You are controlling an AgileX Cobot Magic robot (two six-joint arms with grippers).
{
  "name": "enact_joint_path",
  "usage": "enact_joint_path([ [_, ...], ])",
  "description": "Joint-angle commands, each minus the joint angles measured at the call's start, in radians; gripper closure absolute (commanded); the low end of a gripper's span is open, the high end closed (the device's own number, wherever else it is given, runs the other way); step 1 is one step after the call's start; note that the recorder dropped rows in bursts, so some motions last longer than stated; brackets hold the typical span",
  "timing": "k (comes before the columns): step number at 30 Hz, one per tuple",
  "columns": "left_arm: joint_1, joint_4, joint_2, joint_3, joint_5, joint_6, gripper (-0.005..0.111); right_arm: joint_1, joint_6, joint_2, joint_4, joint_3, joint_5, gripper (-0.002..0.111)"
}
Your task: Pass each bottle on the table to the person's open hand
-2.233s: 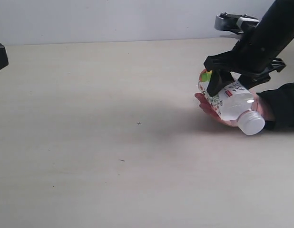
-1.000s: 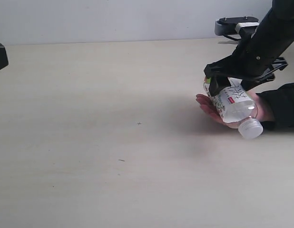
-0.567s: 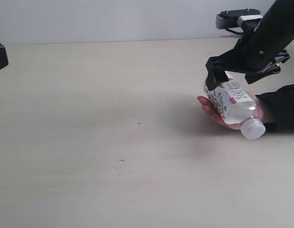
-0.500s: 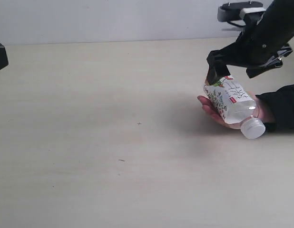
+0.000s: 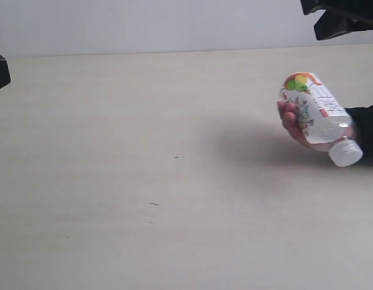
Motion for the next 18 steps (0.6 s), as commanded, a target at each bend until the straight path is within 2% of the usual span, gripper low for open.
enact_joint_path([
  [1,0.001,-0.006,-0.008,0.003,-0.001,0.001,0.107,0.002,-0.008,-0.162,0.025,0.107,-0.06,0.108],
  [8,0.001,-0.006,-0.008,0.003,-0.001,0.001,0.107,0.002,-0.008,-0.443,0.076,0.337,-0.171,0.108],
  [11,0.001,-0.006,-0.008,0.003,-0.001,0.001,0.107,0.002,-0.005,-0.531,0.104,0.407,-0.157,0.108],
  [18,0.001,-0.006,-0.008,0.003,-0.001,0.001,0.107,0.002,-0.005,-0.662,0.11,0.435,-0.107,0.108],
])
